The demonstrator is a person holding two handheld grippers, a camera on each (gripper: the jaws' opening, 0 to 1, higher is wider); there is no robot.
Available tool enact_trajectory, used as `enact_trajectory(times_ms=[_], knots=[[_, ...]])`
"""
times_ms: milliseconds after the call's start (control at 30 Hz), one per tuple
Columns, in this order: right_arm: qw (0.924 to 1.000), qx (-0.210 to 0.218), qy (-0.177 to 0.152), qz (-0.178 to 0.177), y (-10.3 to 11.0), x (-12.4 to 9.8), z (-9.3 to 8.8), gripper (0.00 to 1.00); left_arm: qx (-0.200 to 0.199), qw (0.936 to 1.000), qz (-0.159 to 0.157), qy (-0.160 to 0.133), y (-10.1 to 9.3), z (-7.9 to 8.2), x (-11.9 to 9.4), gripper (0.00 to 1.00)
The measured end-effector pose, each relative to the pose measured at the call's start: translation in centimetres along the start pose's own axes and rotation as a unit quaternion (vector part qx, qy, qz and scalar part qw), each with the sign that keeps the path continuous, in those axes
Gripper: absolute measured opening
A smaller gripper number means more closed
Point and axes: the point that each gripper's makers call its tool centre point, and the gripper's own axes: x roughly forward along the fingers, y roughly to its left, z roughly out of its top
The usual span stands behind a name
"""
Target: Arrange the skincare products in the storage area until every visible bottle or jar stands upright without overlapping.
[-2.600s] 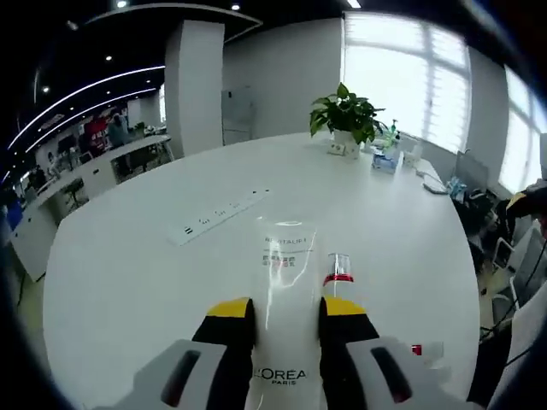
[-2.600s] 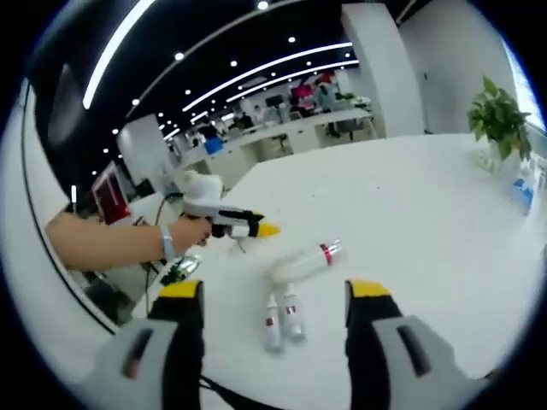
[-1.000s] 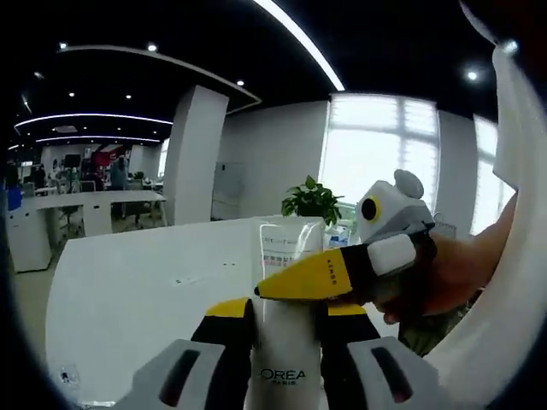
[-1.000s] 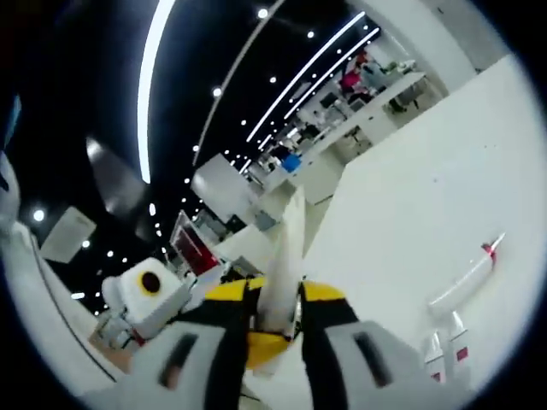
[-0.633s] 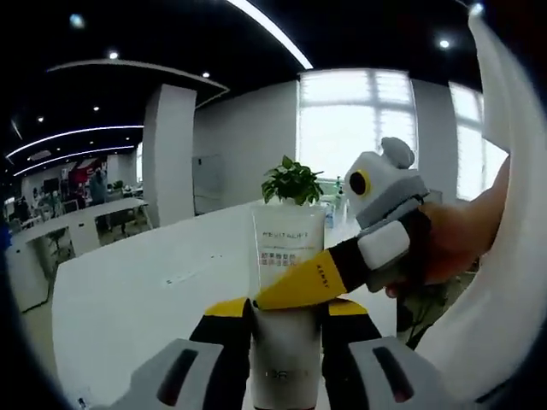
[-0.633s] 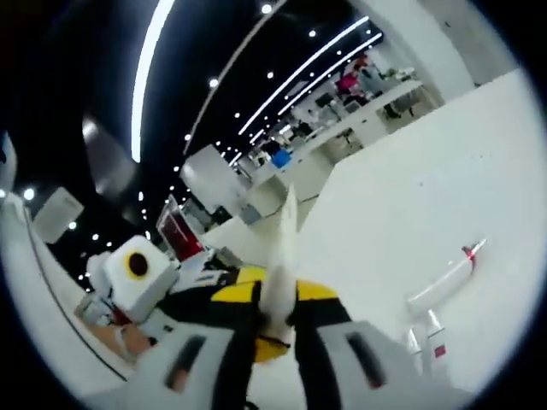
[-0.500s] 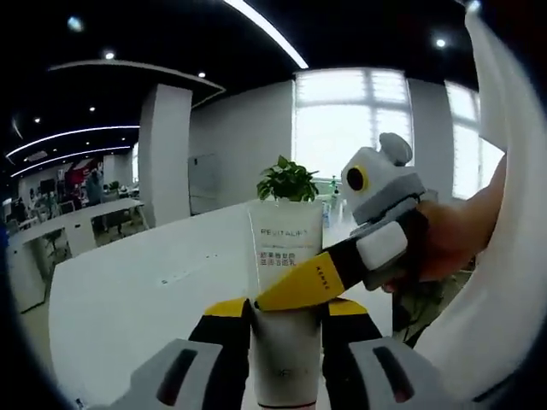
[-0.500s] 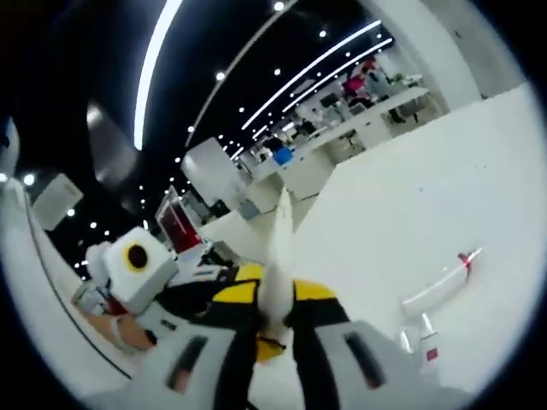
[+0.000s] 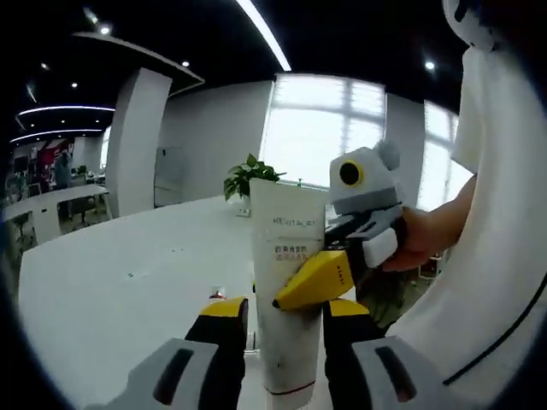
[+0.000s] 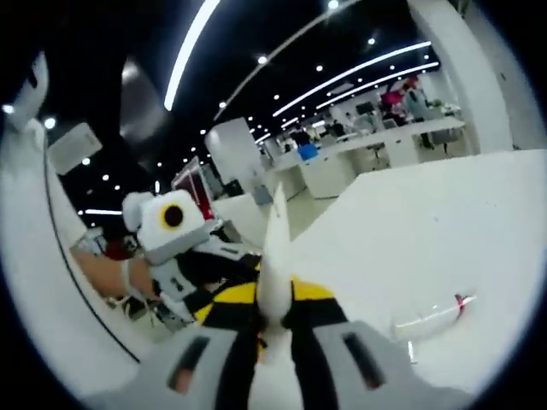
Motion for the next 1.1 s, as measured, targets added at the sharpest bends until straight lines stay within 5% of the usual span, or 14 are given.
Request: enact_trajectory(times_ms=[200,400,833,967,1100], knots=[[0.997,-0.038,0.015,0.065,2.6,0.5,-0.4,0.1,-0.039,0.997,-0.066,0.009,-1.4,-0.7,-0.4,0.36],[0.9906,-0.063,0.029,0.118,4.4,0.7,-0.2,0.11,-0.093,0.9871,-0.131,-0.006,-3.3,-0.7,-1.2,0.27],[0.978,-0.107,0.06,0.169,5.7,3.7,2.3,0.13,-0.071,0.9904,-0.105,-0.056,-1.0,1.4,-3.8,0.2],[0.9832,-0.093,0.05,0.149,4.9,4.7,3.3,0.17,-0.092,0.9894,-0.08,-0.079,0.6,2.1,-4.0,0.16],[0.9905,-0.079,0.003,0.112,4.2,5.4,5.7,0.21,-0.12,0.9848,-0.044,-0.118,1.7,3.8,-3.9,0.14]])
